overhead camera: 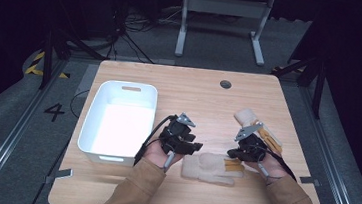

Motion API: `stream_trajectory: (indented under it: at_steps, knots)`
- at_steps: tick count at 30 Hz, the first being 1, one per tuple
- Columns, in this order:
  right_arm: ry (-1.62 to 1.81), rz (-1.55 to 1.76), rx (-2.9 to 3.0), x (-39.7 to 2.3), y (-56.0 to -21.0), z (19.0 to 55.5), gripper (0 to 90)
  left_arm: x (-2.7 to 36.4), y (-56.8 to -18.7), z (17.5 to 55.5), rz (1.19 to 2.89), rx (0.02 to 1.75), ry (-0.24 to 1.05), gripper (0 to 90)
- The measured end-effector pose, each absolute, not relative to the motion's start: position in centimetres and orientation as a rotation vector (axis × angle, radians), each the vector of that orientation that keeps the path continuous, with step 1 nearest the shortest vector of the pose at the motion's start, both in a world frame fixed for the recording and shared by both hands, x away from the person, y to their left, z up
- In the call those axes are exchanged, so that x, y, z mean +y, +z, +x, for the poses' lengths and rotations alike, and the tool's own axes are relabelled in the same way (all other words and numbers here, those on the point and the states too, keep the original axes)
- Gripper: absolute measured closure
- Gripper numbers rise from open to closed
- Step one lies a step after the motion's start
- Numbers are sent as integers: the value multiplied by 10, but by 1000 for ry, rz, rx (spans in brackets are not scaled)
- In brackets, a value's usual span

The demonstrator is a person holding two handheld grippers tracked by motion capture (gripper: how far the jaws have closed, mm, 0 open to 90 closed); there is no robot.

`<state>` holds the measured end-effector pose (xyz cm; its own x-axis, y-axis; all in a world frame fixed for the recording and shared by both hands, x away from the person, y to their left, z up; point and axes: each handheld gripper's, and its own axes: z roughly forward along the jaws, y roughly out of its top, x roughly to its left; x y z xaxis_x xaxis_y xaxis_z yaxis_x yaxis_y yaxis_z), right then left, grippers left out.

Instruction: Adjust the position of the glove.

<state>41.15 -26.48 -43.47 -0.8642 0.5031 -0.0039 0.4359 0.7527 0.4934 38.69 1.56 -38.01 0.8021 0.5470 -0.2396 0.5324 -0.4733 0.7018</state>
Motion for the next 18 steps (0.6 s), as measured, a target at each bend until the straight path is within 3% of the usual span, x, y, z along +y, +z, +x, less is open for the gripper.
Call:
stream_trajectory:
  at_steps: [18]
  knots:
    - [917,802,2616,-290,-411,394,835,10,-372,396,2138,763,-19,553]
